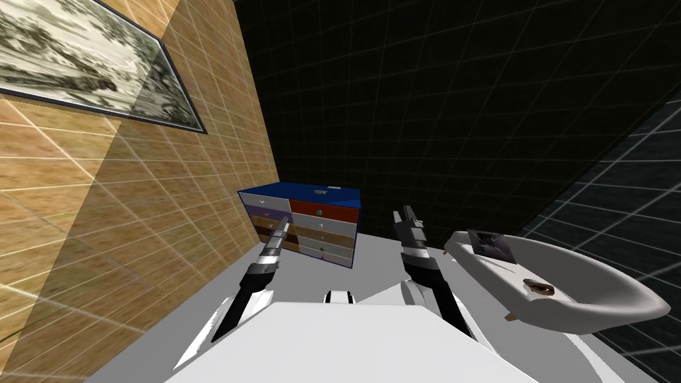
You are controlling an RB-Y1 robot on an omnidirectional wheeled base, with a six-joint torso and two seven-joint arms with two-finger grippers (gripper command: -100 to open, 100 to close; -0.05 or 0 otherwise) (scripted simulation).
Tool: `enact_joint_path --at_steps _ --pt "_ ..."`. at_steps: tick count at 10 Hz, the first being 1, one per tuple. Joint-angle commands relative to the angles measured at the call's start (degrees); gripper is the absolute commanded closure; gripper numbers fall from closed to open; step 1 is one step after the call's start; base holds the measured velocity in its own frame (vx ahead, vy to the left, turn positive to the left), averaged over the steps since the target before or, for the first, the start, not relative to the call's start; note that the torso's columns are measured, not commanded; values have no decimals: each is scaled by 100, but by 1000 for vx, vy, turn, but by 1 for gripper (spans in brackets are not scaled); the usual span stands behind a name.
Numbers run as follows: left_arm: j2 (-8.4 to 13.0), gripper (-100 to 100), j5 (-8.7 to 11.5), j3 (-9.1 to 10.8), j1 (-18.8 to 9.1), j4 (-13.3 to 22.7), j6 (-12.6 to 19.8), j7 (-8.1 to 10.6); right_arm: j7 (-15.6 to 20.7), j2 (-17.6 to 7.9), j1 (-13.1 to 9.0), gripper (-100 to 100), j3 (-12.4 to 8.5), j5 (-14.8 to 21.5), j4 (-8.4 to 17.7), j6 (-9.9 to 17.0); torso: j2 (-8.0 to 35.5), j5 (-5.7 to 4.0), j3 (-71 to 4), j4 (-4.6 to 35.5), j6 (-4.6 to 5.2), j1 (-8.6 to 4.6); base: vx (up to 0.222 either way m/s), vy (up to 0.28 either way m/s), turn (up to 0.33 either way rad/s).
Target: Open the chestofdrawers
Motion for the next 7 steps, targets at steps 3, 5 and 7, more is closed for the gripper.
enact_joint_path --at_steps 3,5,7 --pt "-51 -100 -27 -25 -175 509 -7 -41 0 0 0 0 0 0 0 0 8 -1 5 2 0 -5 74 -23 -15" --pt "-96 -100 -41 -35 -276 820 -15 -61 0 0 0 0 0 0 0 0 -2 0 -1 0 0 1 104 -17 -26" --pt "-104 -100 -49 -42 -341 1023 -20 -74 0 0 0 0 0 0 0 0 3 0 1 0 0 0 86 -13 -14"
